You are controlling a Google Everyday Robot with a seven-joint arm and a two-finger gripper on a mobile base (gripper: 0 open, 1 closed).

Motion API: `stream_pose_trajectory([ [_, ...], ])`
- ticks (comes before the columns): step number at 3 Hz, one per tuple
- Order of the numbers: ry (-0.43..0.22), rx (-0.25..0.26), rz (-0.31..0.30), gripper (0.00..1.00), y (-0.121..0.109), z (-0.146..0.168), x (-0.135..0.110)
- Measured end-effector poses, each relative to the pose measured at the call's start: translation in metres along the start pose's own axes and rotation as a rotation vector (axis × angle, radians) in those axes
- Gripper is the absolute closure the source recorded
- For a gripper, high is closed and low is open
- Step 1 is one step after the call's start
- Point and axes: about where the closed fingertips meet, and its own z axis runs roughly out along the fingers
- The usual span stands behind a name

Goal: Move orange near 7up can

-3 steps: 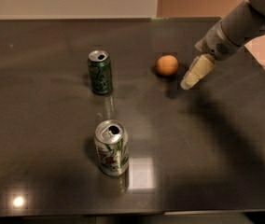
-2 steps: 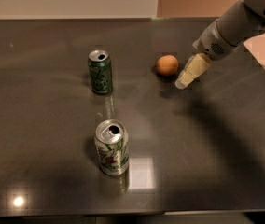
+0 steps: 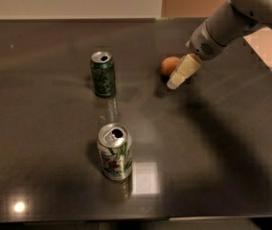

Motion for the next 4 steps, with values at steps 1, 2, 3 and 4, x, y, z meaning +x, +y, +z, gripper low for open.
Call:
stream_pose_trajectory([
  [1,0.004,-0.003,-0.007,0.0,-0.003,0.01,-0.007],
  [2,0.031,-0.029,-0.011,0.0,-0.011,0.027,-0.008],
  [3,0.044,-0.065,-0.008,0.0,-0.016,0.039,-0.007],
  [4,0.051,-0.096,-0.005,0.18,-0.017,0.045,-0.008],
])
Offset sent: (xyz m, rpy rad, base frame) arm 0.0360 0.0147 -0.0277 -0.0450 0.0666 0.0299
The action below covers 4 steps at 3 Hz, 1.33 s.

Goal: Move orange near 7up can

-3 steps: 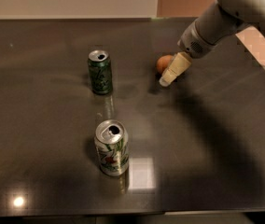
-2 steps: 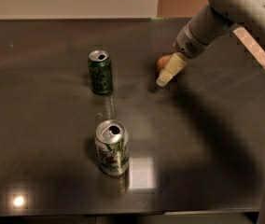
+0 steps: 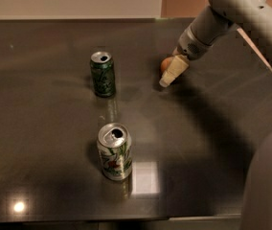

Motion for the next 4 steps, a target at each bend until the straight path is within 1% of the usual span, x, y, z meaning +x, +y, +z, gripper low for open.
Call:
stream_pose_trajectory([
  [1,-0.012,-0.027,0.0,0.41,0.001,0.003,-0.002],
  [2,-0.048,-0.053,-0.006,0.65,0.006,-0.005,-0.002],
  [3,-0.098,-0.097,-0.047,0.88,0.028,-0.03,0.001],
  [4,-0.138,-0.155,-0.125,1.0,0.07,-0.059,0.011],
])
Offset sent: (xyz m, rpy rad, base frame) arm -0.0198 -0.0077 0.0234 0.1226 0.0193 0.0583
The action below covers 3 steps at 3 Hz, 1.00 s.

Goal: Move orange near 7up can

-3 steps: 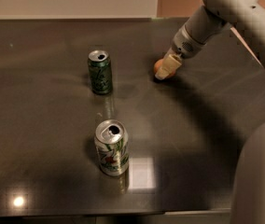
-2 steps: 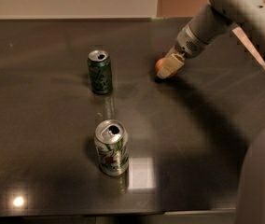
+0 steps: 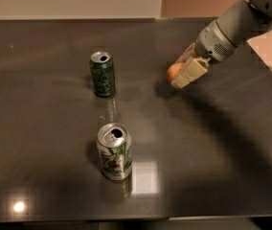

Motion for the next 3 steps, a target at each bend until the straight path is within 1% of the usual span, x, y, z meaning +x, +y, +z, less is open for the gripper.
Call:
stream_pose_trajectory([
  [1,-0.016,-0.093,-0.089,1.0,0.062,-0.012,0.004],
  [2,0.015,-0.165,-0.183,1.0,0.115,-0.008,0.005],
  [3,0.044,-0.224,-0.258,1.0,0.154,0.0,0.002],
])
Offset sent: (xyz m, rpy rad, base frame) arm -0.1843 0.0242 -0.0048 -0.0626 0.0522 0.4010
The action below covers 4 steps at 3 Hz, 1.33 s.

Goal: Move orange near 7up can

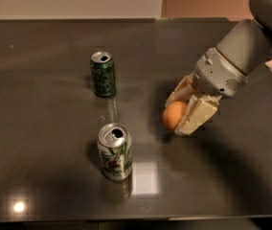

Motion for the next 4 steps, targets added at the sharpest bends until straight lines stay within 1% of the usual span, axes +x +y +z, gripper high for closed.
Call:
stream_pose_trajectory([
  [1,0.008,-0.061,-0.091,1.0,0.033,0.02,-0.024],
  [2,-0.003,-0.111,-0.159,1.0,0.056,0.042,-0.043],
  [3,-0.026,-0.14,-0.189,1.0,0.07,0.059,-0.053],
  [4,-0.05,-0.16,-0.191,0.82,0.074,0.072,-0.053],
])
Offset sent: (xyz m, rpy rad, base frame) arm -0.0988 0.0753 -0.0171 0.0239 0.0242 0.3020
